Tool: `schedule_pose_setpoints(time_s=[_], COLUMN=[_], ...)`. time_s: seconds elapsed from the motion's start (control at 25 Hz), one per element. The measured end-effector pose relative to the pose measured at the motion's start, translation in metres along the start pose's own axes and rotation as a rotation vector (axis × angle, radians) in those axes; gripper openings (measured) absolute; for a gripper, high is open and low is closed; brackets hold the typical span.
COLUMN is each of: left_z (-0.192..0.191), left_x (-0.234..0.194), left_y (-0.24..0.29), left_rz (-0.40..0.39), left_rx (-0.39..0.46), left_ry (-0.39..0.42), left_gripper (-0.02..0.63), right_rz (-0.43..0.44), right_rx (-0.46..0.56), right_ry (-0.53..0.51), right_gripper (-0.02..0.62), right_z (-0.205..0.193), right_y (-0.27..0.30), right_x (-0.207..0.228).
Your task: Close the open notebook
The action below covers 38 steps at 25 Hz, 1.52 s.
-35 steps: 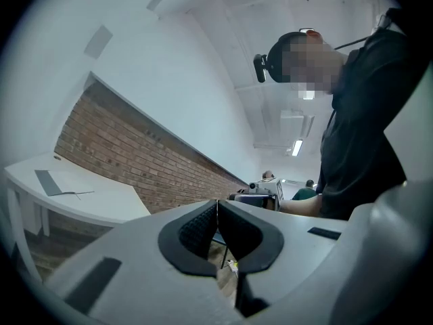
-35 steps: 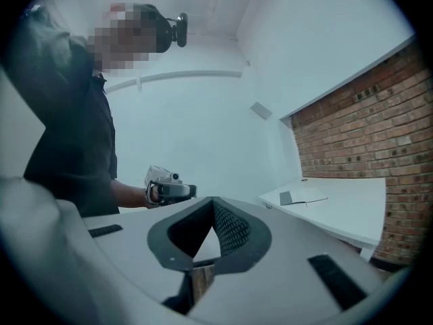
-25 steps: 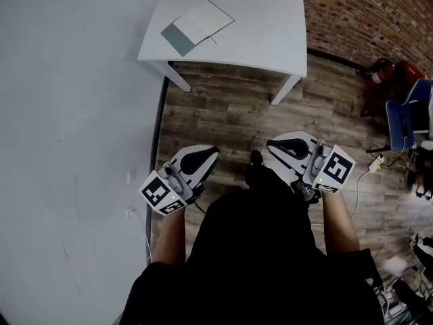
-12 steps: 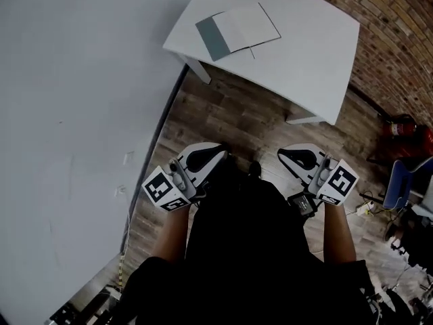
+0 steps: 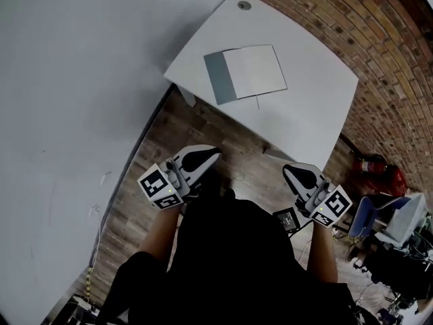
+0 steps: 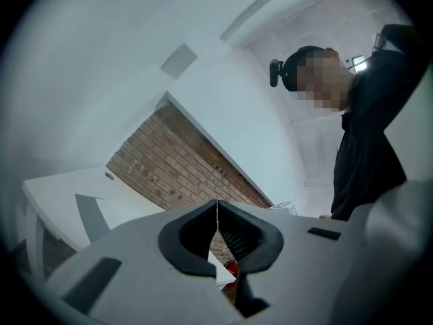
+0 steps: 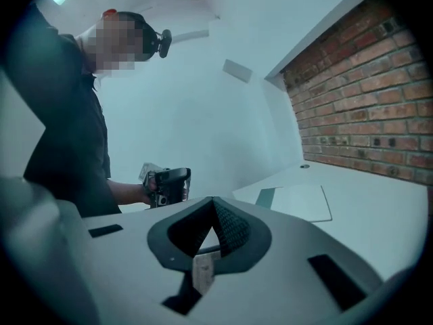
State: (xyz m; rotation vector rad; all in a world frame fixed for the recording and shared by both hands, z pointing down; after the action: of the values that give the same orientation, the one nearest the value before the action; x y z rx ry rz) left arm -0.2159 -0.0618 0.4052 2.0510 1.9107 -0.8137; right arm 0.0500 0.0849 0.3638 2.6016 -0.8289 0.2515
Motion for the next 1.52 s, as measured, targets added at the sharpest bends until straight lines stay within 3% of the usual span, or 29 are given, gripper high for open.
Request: schedule_pose_setpoints(time_s=[0.16, 0.28, 0.48, 0.8, 1.08, 1.28, 1.4, 1.52], left_z=[0.010, 0.005, -0.008, -0.022, -0.026, -0.035, -0.040, -0.041], left_x=[-0.037, -0.066, -0.084, -0.092, -0.093, -0.089, -0.096, -0.109], left_y=[0.009, 0.009, 0.021, 0.062, 0.099, 0.115, 0.113, 0.107], left_rz=[-0.005, -0.001, 0.035, 0.166, 0.314, 0.378, 0.441, 0.444], left_rx=[0.008, 0.018, 0.002, -0.041, -0.067, -0.075, -0.057, -0.003], left_ry=[-0.022, -0.085, -0.125, -0.100, -0.155, -0.165, -0.191, -0.252], left_gripper=[0.016, 0.016, 0.017, 0.015, 0.016, 0.016, 0.017, 0.016], right_rz=[-0.053, -0.055, -0.023, 0.099, 0.228, 0.325, 0.329, 0.321], right_rx=[-0.005, -0.027, -0.056, -0.046, -0.036, -0.063, -0.035, -0.010], right_ry=[0.023, 0.005, 0.002, 0.004, 0.076, 0.060, 0.066, 0.090], right_gripper=[0.005, 0.005, 0.005, 0.005, 0.005, 0.005, 0.005, 0.005], right_z=[0.023, 0.031, 0.035, 0.040, 0.042, 0.036, 0.036, 0.040], right_y=[0.021, 0.041, 0.051, 0.057, 0.041, 0.037, 0.043, 0.054], right_x=[0.019, 0.028, 0.049, 0.125, 0.184, 0.212, 0.227, 0.238])
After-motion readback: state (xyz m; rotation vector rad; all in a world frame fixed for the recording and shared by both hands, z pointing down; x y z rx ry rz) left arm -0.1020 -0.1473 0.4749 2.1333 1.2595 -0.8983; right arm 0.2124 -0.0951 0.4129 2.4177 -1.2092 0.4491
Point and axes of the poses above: the fingertips, and each gripper's own axes: y forward along the fingers, x to its right, z out of its top, the point moved 8 cm from there along -y, backward along the fingers
